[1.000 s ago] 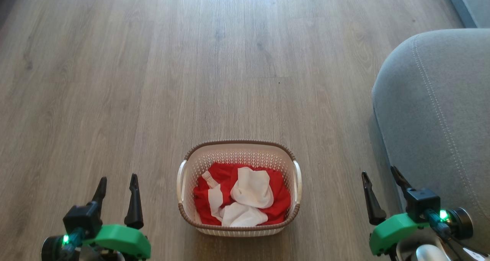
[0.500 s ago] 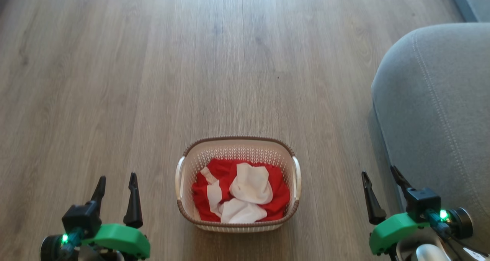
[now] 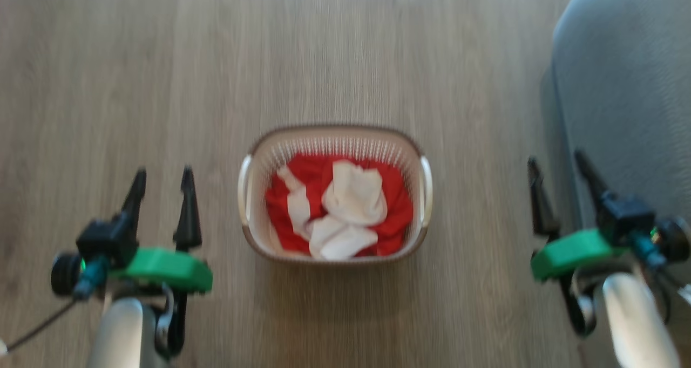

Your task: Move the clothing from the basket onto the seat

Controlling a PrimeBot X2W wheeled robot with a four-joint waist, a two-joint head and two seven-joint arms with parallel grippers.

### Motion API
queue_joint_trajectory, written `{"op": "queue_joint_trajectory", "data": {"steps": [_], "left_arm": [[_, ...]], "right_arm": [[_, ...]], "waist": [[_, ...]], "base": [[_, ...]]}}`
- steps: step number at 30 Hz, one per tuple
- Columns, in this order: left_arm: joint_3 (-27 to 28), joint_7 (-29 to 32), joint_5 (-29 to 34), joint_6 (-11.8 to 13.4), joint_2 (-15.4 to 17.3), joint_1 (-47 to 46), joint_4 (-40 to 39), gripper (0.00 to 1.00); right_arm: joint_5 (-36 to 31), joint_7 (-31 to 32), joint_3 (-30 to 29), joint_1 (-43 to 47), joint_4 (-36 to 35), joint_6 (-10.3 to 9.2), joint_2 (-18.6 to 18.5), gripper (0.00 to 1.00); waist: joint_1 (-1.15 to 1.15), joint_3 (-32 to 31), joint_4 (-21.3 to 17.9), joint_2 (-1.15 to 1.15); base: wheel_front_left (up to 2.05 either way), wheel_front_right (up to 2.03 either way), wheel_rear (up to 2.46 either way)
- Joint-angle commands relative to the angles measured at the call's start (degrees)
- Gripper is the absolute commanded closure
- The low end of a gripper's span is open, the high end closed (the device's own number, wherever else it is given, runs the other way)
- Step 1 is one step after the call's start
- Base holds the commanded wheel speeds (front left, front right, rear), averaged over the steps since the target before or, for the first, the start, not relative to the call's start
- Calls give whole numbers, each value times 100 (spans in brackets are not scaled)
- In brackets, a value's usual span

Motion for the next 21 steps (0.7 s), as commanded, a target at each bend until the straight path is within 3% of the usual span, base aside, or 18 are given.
{"op": "queue_joint_trajectory", "data": {"steps": [1,13,21], "left_arm": [[136,-71,60,-52,70,-383,-195,0],[-131,-71,235,-346,70,-2083,-79,0],[-859,-71,263,-400,70,-3201,643,0]], "right_arm": [[-66,-78,44,-335,-264,-1,-70,0],[-238,-78,-395,-1735,-976,-1,-70,0],[-325,-78,-425,-2005,-1160,-1,-70,0]], "waist": [[-1,848,56,0],[-1,3098,45,0],[-1,3721,35,0]], "base": [[0,0,0],[0,0,0],[0,0,0]]}}
